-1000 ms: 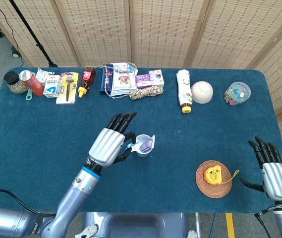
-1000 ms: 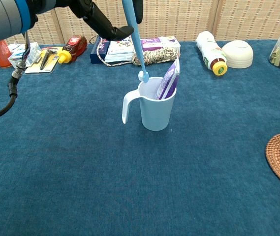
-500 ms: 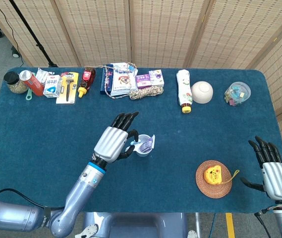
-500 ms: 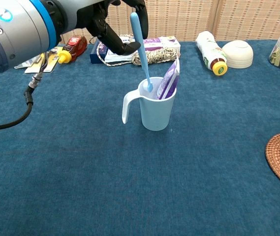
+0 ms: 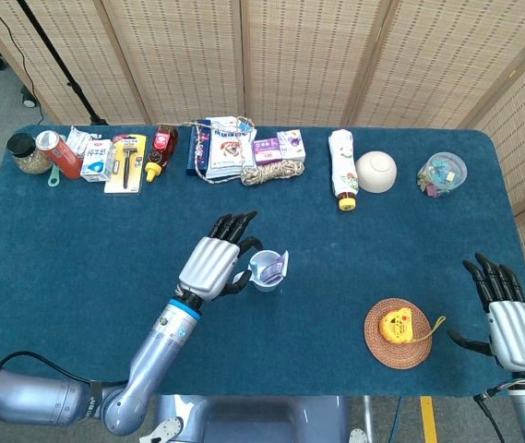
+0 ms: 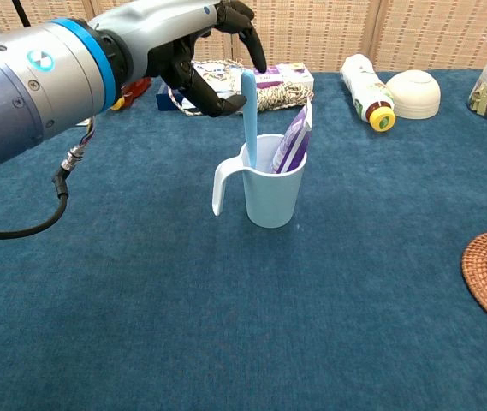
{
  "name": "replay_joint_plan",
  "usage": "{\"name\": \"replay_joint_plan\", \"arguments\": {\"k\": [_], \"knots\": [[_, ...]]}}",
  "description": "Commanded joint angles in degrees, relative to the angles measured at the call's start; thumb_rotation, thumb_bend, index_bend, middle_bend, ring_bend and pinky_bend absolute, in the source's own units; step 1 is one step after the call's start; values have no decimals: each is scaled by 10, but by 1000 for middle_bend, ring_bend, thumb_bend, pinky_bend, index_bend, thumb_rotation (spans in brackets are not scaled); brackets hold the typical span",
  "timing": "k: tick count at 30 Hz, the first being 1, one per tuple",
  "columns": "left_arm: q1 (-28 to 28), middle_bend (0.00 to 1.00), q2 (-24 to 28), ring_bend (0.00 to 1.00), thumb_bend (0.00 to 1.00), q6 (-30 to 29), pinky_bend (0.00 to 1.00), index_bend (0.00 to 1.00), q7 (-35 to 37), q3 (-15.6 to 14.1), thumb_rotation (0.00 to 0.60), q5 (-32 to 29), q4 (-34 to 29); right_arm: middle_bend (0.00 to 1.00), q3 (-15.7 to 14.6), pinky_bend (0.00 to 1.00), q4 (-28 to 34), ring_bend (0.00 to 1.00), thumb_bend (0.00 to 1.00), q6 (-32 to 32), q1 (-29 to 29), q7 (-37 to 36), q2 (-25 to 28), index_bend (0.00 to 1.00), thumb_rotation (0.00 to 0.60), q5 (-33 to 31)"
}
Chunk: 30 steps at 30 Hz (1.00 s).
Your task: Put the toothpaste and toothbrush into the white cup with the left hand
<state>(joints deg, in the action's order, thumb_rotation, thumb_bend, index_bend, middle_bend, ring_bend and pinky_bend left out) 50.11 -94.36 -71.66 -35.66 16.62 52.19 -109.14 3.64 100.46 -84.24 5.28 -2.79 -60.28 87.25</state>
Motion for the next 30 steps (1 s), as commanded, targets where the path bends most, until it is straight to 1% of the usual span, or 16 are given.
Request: {"name": "replay_joint_plan", "arguments": {"k": [1,4,8,10,12,14,16,17,19,20,23,25,28,30], "knots": [[-7,0,13,0,373,-5,0,3,13,-3,600,23,-16,0,0,0,0,0,0,0,0,0,0,0,600,1],[-17,0,34,0,372,-16,0,0,15,-6,600,44,-40,0,-2,0,0,0,0,0,0,2,-1,0,600,3],[-47,0,86,0,371,-51,0,0,14,-16,600,83,-90,0,-3,0,1,0,0,-2,-1,4,-1,0,600,6],[-61,0,110,0,370,-61,0,0,19,-23,600,99,-103,0,-3,0,2,0,0,-4,-2,4,-1,0,600,7],[-79,0,135,0,368,-75,0,0,25,-34,600,118,-110,0,-3,0,2,0,0,-6,-3,4,-1,0,600,8],[-106,0,168,0,367,-91,0,0,41,-51,600,141,-114,0,-4,0,3,0,0,-8,-4,4,-1,0,600,10],[-149,0,214,0,366,-115,0,0,88,-77,600,173,-109,0,-5,0,4,0,0,-9,-4,4,0,0,600,12],[-161,0,226,0,366,-121,0,0,106,-84,600,184,-105,0,-5,0,4,0,0,-9,-4,5,0,0,600,12],[-200,0,259,0,363,-141,0,0,172,-107,600,220,-82,0,-5,0,6,0,0,-11,-5,7,0,0,600,14],[-227,0,276,0,362,-159,0,0,211,-124,600,235,-63,0,-6,0,7,0,0,-11,-5,8,-1,0,600,15],[-279,0,306,0,335,-185,0,0,294,-164,600,278,-6,0,-8,0,9,0,0,-13,-6,10,-1,0,600,19],[-313,0,315,0,286,-203,0,0,339,-188,600,297,31,0,-8,0,10,0,0,-16,-8,11,-2,0,600,21],[-352,0,317,0,236,-226,0,0,380,-211,600,313,74,0,-8,0,10,0,0,-19,-9,13,-2,0,600,23],[-381,0,316,0,220,-242,0,0,406,-226,600,316,99,0,-9,0,11,0,0,-21,-10,14,-2,0,600,25]]}}
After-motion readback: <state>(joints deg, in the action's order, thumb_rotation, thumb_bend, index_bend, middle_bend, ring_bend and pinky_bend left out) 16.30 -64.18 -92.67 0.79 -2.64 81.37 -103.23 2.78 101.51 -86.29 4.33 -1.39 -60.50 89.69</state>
